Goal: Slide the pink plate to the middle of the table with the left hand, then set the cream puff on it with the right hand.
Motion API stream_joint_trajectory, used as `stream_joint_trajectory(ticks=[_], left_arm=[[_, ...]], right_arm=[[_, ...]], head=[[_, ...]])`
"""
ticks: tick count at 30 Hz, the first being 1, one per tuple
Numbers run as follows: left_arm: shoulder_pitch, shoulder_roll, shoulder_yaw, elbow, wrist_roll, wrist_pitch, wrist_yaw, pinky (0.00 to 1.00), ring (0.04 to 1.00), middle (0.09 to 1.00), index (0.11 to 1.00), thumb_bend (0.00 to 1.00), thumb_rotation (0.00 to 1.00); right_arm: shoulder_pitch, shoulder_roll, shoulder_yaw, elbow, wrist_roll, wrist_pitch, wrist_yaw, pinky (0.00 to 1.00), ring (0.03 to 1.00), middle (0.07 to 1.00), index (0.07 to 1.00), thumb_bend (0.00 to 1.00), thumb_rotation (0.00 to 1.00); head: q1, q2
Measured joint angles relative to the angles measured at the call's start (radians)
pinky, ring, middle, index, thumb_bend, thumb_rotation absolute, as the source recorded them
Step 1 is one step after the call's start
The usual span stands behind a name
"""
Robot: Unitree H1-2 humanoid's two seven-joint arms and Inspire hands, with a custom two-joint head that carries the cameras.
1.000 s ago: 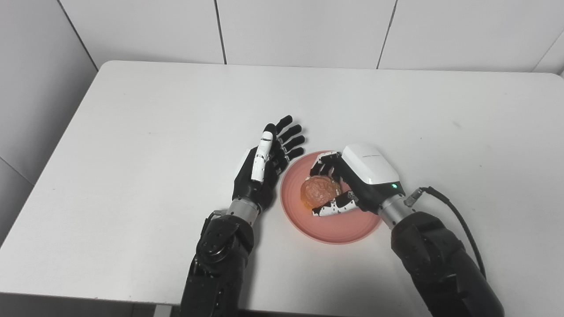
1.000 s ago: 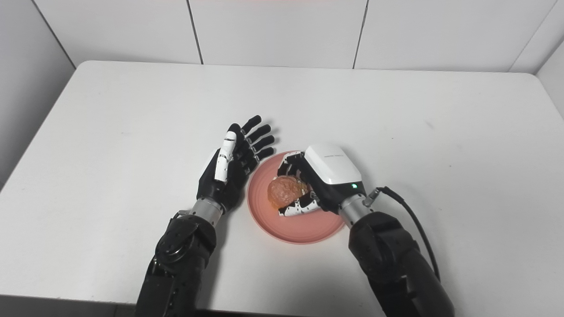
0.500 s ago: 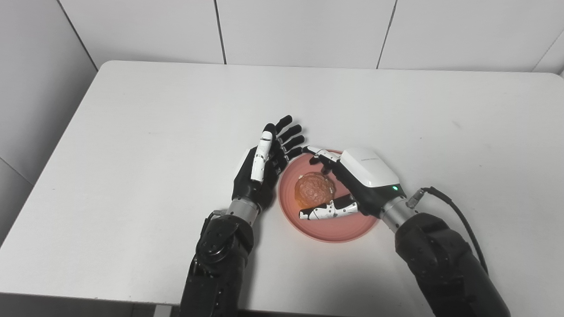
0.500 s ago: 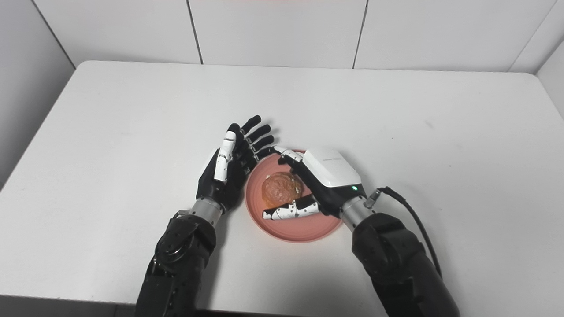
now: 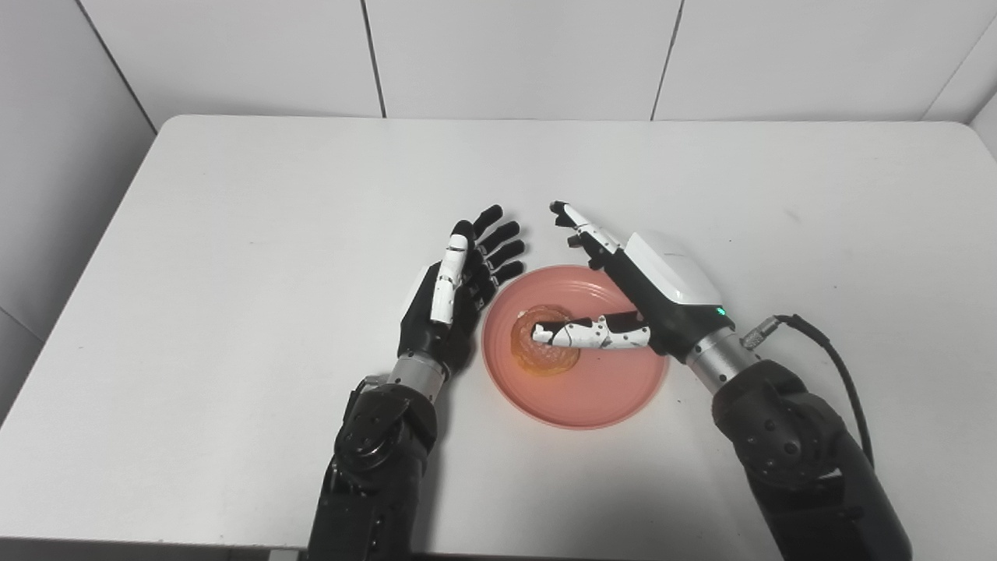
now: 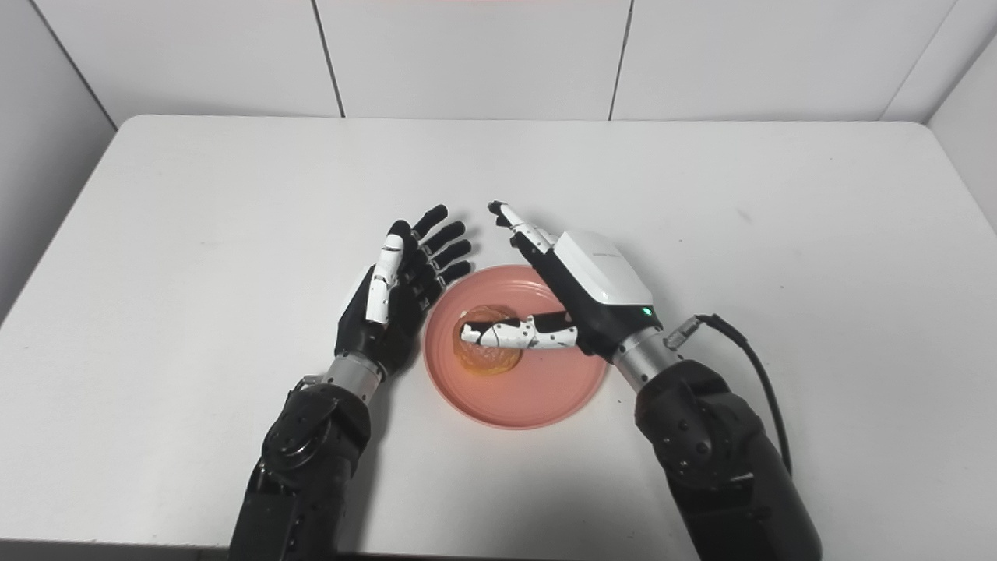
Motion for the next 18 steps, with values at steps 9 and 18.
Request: stream_joint_trajectory(ticks=[9, 18], left_arm=[[-0.002, 0.004, 0.004, 0.004, -0.009, -0.010, 0.000, 0.86, 0.861, 0.870, 0.866, 0.43, 1.00], [0.028, 0.045, 0.003, -0.024, 0.010, -0.052, -0.001, 0.88, 0.881, 0.887, 0.884, 0.44, 1.00]], right_arm=[[0.074, 0.052, -0.087, 0.001, 0.064, -0.022, -0.133, 0.88, 0.954, 0.987, 0.991, 0.79, 1.00], [0.170, 0.116, -0.156, -0.003, 0.167, -0.022, -0.190, 0.98, 1.000, 1.000, 1.000, 0.55, 1.00]], head=[[0.003, -0.009], [0.003, -0.009]])
